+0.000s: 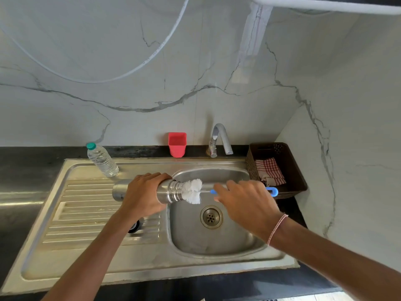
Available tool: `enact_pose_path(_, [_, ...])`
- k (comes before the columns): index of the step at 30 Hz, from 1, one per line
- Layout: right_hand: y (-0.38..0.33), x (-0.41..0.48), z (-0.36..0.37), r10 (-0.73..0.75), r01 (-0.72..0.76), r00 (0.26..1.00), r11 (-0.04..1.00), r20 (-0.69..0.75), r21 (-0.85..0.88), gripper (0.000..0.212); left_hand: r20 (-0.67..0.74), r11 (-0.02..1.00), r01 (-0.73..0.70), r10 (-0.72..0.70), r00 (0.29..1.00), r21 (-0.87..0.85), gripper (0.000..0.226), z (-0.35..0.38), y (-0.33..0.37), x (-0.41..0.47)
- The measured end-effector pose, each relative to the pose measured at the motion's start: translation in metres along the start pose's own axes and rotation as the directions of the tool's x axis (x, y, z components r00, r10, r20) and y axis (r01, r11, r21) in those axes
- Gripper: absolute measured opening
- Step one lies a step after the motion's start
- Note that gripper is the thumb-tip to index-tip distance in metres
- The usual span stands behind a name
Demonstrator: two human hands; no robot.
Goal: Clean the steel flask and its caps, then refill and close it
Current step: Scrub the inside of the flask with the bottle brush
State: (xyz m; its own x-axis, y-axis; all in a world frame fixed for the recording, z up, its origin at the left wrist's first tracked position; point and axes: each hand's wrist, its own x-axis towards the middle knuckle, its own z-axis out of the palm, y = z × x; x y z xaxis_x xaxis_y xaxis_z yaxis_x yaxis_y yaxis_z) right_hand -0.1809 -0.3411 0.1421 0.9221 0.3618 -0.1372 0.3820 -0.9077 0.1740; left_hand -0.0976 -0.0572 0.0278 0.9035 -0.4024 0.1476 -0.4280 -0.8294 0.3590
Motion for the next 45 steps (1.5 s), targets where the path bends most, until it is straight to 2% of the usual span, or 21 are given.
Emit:
enact_pose_path(3, [0.001, -0.001, 0.016, -0.058, 0.048, 0.99, 0.995, -0.126, -0.084, 0.03, -0.004, 1.0, 0.01, -0.01, 1.0, -0.028, 0.068, 0.0, 0.001, -0.001])
enact_pose_path(5, [0.005, -0.004, 0.011, -0.077, 0.074, 0.989, 0.997, -0.126, -0.03, 0.016, -0.005, 1.0, -0.004, 0.004, 1.0, -0.006, 0.068, -0.001, -0.001, -0.001])
enact_pose_path(6, [0.009, -0.006, 0.005, -0.044, 0.051, 0.992, 0.997, -0.116, 0.053, 0.008, -0.008, 1.0, -0.009, 0.009, 1.0, 0.005, 0.068, -0.002, -0.003, -0.002])
enact_pose_path(8, [0.021, -0.005, -0.003, 0.027, -0.042, 0.999, 0.929, 0.045, 0.367, 0.025, -0.025, 1.0, -0.008, 0.009, 1.0, 0.007, 0.069, -0.006, -0.008, -0.002])
enact_pose_path(10, [0.032, -0.001, -0.006, 0.005, -0.075, 0.99, 0.862, 0.139, 0.502, 0.034, -0.036, 1.0, -0.005, 0.005, 0.999, -0.001, 0.071, -0.009, -0.011, -0.002])
enact_pose_path(11, [0.033, -0.002, -0.006, -0.001, -0.059, 0.991, 0.894, 0.133, 0.444, 0.034, -0.032, 1.0, -0.006, 0.006, 0.999, 0.002, 0.07, -0.01, -0.012, -0.002])
enact_pose_path(15, [0.036, -0.019, 0.012, -0.04, 0.006, 0.962, 0.992, -0.27, -0.126, 0.023, -0.038, 1.0, 0.009, -0.01, 0.999, -0.01, 0.068, -0.012, -0.012, -0.002])
enact_pose_path(17, [0.036, -0.026, 0.013, -0.051, -0.007, 0.925, 0.988, -0.377, -0.151, 0.016, -0.05, 1.0, 0.009, -0.01, 0.999, -0.025, 0.068, -0.012, -0.01, -0.002])
enact_pose_path(19, [0.029, -0.025, 0.009, 0.022, -0.022, 0.97, 1.0, -0.241, 0.002, 0.015, -0.06, 1.0, -0.01, 0.01, 0.998, -0.011, 0.068, -0.012, -0.004, 0.001])
enact_pose_path(21, [0.023, -0.019, 0.007, 0.083, -0.098, 0.995, 0.926, 0.057, 0.365, 0.025, -0.056, 0.999, -0.04, 0.04, 0.998, 0.011, 0.066, -0.011, 0.003, 0.004])
enact_pose_path(23, [0.026, -0.009, 0.008, 0.069, -0.377, 0.908, 0.564, 0.413, 0.735, 0.036, -0.045, 0.998, -0.058, 0.059, 0.997, 0.021, 0.066, -0.007, 0.007, 0.006])
enact_pose_path(25, [0.029, -0.002, 0.004, 0.019, -0.521, 0.837, 0.331, 0.546, 0.787, 0.037, -0.037, 0.999, -0.049, 0.05, 0.998, 0.022, 0.067, -0.004, 0.008, 0.007])
enact_pose_path(26, [0.029, -0.002, 0.003, 0.031, -0.502, 0.847, 0.377, 0.531, 0.779, 0.038, -0.038, 0.999, -0.043, 0.044, 0.998, 0.024, 0.068, -0.003, 0.007, 0.006])
enact_pose_path(27, [0.028, -0.003, 0.004, 0.074, -0.406, 0.896, 0.537, 0.439, 0.739, 0.038, -0.043, 0.999, -0.044, 0.045, 0.998, 0.024, 0.068, -0.003, 0.006, 0.005])
enact_pose_path(29, [0.025, -0.008, 0.007, 0.149, -0.167, 0.986, 0.912, 0.077, 0.375, 0.037, -0.06, 0.999, -0.044, 0.045, 0.997, 0.018, 0.068, -0.003, 0.004, 0.004])
enact_pose_path(32, [0.022, -0.022, 0.016, -0.039, 0.003, 0.94, 0.994, -0.338, -0.108, 0.009, -0.093, 0.999, -0.031, 0.028, 0.995, -0.026, 0.069, -0.006, 0.002, 0.003])
enact_pose_path(35, [0.012, -0.021, 0.012, -0.003, 0.003, 0.975, 1.0, -0.22, 0.0, 0.012, -0.09, 1.0, -0.022, 0.021, 0.996, -0.02, 0.068, -0.008, 0.002, 0.003])
enact_pose_path(37, [0.01, -0.011, -0.001, 0.089, -0.073, 0.995, 0.961, -0.046, 0.268, 0.012, -0.064, 1.0, -0.027, 0.027, 0.998, -0.004, 0.067, -0.007, 0.007, 0.003])
enact_pose_path(40, [0.014, 0.005, 0.0, 0.087, -0.249, 0.962, 0.669, 0.259, 0.7, 0.035, -0.013, 0.998, -0.063, 0.063, 0.998, 0.029, 0.066, 0.0, 0.015, -0.002])
enact_pose_path(42, [0.011, 0.006, 0.001, 0.095, -0.222, 0.97, 0.722, 0.225, 0.655, 0.034, 0.005, 0.998, -0.042, 0.042, 0.999, 0.039, 0.067, 0.003, 0.017, -0.005])
enact_pose_path(45, [0.0, -0.007, 0.018, 0.074, -0.067, 0.997, 0.986, -0.037, 0.152, 0.01, 0.01, 0.999, -0.007, 0.007, 1.0, 0.033, 0.068, 0.002, 0.014, -0.005])
